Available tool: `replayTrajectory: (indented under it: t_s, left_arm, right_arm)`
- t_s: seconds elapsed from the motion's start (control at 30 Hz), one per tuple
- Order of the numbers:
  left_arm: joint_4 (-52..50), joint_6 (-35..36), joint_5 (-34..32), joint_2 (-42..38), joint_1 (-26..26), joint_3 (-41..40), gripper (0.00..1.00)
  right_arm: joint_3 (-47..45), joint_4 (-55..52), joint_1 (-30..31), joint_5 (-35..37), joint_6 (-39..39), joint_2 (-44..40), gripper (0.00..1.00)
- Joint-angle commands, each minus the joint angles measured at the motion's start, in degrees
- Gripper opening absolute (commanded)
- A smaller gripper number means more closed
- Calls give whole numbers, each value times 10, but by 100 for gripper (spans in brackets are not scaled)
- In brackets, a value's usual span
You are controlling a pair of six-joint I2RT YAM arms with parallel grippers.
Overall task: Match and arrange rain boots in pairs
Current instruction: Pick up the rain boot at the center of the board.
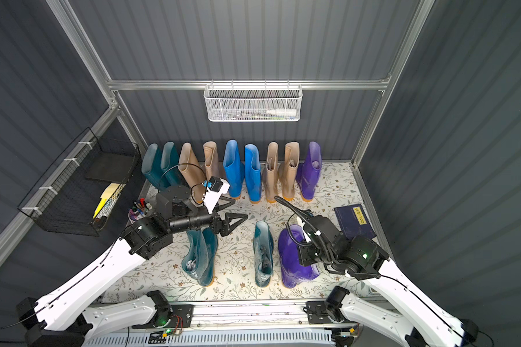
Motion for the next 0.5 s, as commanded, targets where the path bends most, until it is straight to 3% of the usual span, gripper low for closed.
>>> replayTrajectory:
  t_s: [0.0, 0.47]
  left_arm:
    - [-10, -6, -8, -17, -2, 0, 87]
    - [-17, -8, -1, -25, -2, 10, 87]
  right_arm:
    - [22, 32, 1, 68, -8, -23, 0]
    - [79, 7, -39, 183, -66, -28, 0]
